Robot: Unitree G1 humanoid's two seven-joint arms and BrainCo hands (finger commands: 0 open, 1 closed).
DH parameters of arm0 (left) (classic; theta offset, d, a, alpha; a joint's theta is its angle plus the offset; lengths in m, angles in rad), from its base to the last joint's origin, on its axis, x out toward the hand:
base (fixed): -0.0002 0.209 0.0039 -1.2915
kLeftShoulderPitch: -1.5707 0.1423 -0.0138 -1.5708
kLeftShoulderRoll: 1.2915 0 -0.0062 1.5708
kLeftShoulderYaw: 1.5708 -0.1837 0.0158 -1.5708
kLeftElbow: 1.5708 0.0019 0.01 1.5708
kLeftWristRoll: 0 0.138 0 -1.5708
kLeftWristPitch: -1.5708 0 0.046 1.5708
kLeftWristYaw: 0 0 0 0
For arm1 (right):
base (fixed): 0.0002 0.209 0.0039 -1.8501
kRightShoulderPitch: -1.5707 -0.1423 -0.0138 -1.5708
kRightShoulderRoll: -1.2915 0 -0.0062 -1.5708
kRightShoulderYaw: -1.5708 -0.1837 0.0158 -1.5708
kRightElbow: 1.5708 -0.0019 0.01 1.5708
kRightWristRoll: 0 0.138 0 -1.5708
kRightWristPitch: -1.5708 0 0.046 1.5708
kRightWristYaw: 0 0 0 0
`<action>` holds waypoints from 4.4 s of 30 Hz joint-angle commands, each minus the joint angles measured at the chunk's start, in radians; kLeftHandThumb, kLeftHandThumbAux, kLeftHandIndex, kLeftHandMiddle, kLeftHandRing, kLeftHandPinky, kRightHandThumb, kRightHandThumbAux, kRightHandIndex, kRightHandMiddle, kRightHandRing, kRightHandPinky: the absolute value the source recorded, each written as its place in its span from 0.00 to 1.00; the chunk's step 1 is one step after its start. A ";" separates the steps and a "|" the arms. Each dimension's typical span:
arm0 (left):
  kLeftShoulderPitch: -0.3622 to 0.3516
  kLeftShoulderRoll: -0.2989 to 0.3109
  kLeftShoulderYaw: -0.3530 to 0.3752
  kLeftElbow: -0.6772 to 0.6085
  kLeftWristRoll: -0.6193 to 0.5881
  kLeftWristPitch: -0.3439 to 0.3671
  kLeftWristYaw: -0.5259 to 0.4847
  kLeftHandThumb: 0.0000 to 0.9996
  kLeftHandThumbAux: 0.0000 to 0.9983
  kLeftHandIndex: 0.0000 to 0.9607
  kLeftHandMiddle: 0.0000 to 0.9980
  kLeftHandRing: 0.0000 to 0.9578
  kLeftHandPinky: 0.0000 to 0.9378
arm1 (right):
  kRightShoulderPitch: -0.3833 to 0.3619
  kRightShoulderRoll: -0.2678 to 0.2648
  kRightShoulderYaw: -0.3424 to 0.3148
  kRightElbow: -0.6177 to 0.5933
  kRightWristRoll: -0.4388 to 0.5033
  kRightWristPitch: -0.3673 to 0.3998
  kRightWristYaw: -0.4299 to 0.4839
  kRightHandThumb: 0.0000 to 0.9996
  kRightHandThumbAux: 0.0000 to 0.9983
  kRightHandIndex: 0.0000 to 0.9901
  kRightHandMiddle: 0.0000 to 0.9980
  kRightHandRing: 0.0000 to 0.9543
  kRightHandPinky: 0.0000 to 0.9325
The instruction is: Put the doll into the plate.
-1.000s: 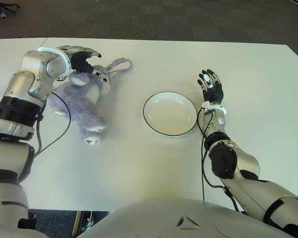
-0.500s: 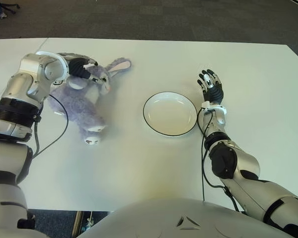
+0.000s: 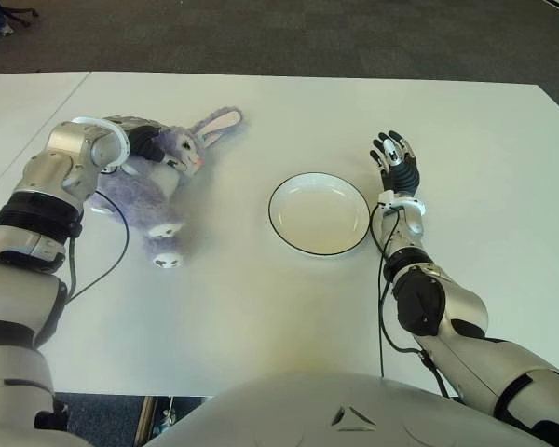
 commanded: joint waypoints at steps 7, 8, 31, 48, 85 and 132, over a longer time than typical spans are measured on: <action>0.031 -0.095 -0.103 0.143 0.143 0.087 0.152 0.00 0.34 0.00 0.00 0.00 0.00 | 0.209 0.027 -0.042 0.131 0.034 0.130 -0.031 0.05 0.73 0.25 0.27 0.25 0.23; 0.026 -0.098 -0.106 0.151 0.148 0.092 0.161 0.00 0.35 0.00 0.00 0.00 0.00 | 0.208 0.027 -0.044 0.132 0.036 0.131 -0.030 0.06 0.73 0.25 0.27 0.25 0.23; -0.088 -0.340 -0.205 0.587 0.170 0.178 0.441 0.00 0.38 0.00 0.00 0.00 0.00 | 0.206 0.013 -0.054 0.133 0.053 0.134 -0.016 0.05 0.75 0.24 0.26 0.26 0.25; -0.075 -0.459 -0.117 0.688 0.036 0.153 0.405 0.00 0.41 0.00 0.00 0.00 0.00 | 0.208 0.004 -0.058 0.132 0.050 0.141 -0.029 0.08 0.77 0.25 0.28 0.27 0.26; 0.015 -0.527 0.055 0.727 -0.158 0.081 0.600 0.73 0.70 0.46 0.74 0.79 0.82 | 0.211 0.010 -0.046 0.130 0.031 0.126 -0.079 0.11 0.79 0.20 0.24 0.24 0.24; 0.002 -0.439 0.014 0.674 -0.124 0.010 0.608 0.73 0.69 0.45 0.71 0.75 0.73 | 0.208 0.004 -0.035 0.130 0.029 0.157 -0.076 0.12 0.78 0.21 0.27 0.27 0.27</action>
